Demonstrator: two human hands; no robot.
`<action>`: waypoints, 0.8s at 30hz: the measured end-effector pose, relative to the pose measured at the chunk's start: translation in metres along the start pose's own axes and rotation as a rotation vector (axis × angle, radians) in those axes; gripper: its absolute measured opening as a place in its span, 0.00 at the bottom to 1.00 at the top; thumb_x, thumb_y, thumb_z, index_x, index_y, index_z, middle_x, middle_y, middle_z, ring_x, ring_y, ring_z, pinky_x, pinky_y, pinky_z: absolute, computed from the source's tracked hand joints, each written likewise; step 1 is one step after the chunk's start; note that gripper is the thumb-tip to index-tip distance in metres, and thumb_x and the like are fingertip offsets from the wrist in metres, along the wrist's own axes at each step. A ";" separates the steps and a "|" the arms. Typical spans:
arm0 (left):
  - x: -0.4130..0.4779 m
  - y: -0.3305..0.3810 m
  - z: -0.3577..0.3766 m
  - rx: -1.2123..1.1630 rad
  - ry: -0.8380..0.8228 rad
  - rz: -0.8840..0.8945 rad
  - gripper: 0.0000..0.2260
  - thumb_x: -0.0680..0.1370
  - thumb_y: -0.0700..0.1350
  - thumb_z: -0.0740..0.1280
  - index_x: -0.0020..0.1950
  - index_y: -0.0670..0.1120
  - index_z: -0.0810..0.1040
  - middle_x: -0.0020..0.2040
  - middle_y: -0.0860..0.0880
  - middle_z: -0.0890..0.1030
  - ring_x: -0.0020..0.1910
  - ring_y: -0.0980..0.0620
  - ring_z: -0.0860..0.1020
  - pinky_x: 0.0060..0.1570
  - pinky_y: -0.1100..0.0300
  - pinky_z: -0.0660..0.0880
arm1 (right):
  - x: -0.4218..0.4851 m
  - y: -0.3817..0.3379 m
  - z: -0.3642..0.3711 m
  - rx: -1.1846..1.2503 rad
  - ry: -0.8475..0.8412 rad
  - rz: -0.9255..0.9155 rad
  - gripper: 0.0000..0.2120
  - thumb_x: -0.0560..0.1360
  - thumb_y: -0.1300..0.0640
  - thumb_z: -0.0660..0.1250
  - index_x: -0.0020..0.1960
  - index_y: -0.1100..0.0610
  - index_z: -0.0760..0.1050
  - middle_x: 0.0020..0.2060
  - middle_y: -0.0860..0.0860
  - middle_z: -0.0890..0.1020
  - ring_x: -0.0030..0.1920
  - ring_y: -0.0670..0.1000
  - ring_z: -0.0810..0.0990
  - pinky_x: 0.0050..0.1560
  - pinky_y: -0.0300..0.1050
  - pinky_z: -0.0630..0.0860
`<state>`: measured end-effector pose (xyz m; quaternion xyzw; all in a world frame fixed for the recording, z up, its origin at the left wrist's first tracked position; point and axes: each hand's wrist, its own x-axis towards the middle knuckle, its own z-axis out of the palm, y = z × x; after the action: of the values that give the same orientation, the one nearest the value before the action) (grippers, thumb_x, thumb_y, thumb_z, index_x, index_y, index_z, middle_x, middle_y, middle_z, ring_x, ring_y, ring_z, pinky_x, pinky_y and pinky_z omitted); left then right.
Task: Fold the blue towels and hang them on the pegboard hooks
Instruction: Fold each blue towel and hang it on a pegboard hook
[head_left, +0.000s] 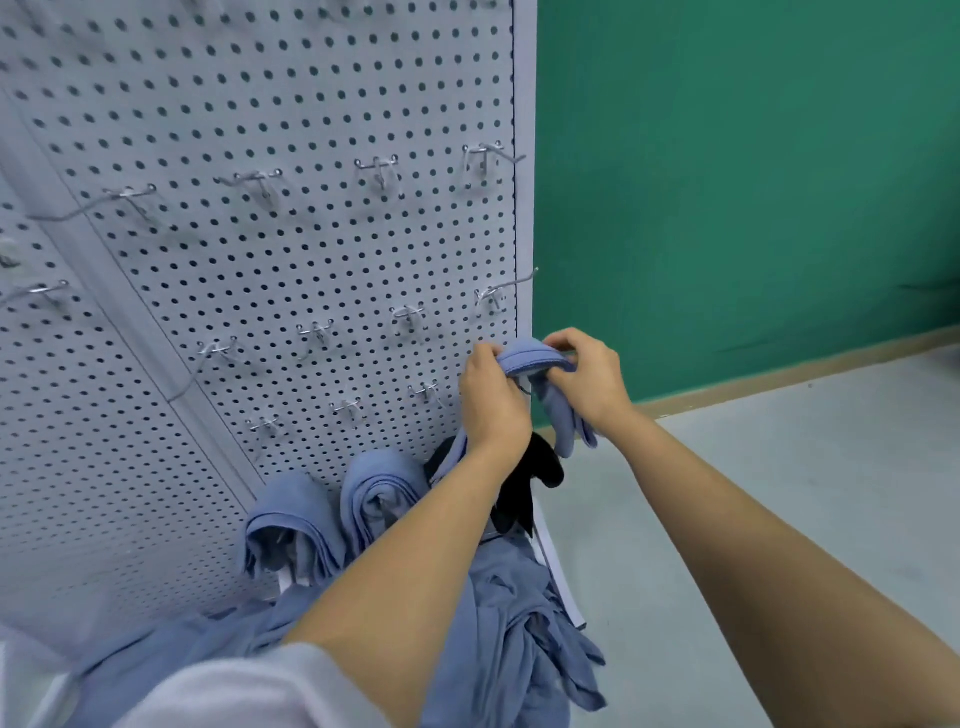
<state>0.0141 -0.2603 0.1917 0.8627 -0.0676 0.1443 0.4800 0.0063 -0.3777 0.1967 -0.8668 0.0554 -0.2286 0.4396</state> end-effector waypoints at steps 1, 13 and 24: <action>-0.001 -0.007 0.005 -0.005 0.001 0.000 0.13 0.75 0.31 0.56 0.53 0.45 0.69 0.53 0.45 0.75 0.50 0.44 0.73 0.43 0.55 0.68 | 0.000 0.007 0.005 -0.005 -0.018 0.012 0.15 0.69 0.71 0.63 0.52 0.60 0.78 0.45 0.51 0.81 0.46 0.49 0.76 0.41 0.25 0.66; -0.039 -0.060 0.039 0.037 0.051 -0.163 0.19 0.80 0.40 0.62 0.71 0.42 0.65 0.69 0.45 0.69 0.68 0.45 0.64 0.66 0.55 0.62 | -0.022 0.053 0.030 -0.119 -0.099 0.096 0.08 0.75 0.60 0.65 0.54 0.57 0.75 0.43 0.51 0.79 0.44 0.54 0.76 0.43 0.44 0.70; -0.027 -0.062 0.045 -0.132 -0.101 -0.201 0.17 0.77 0.29 0.58 0.65 0.37 0.65 0.63 0.38 0.72 0.58 0.42 0.72 0.55 0.65 0.69 | -0.033 0.067 0.031 -0.124 -0.206 0.164 0.06 0.75 0.62 0.67 0.51 0.61 0.73 0.42 0.55 0.79 0.42 0.56 0.76 0.41 0.45 0.70</action>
<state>0.0127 -0.2665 0.1106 0.8378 -0.0141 0.0472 0.5438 -0.0017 -0.3856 0.1169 -0.9039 0.0945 -0.0981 0.4055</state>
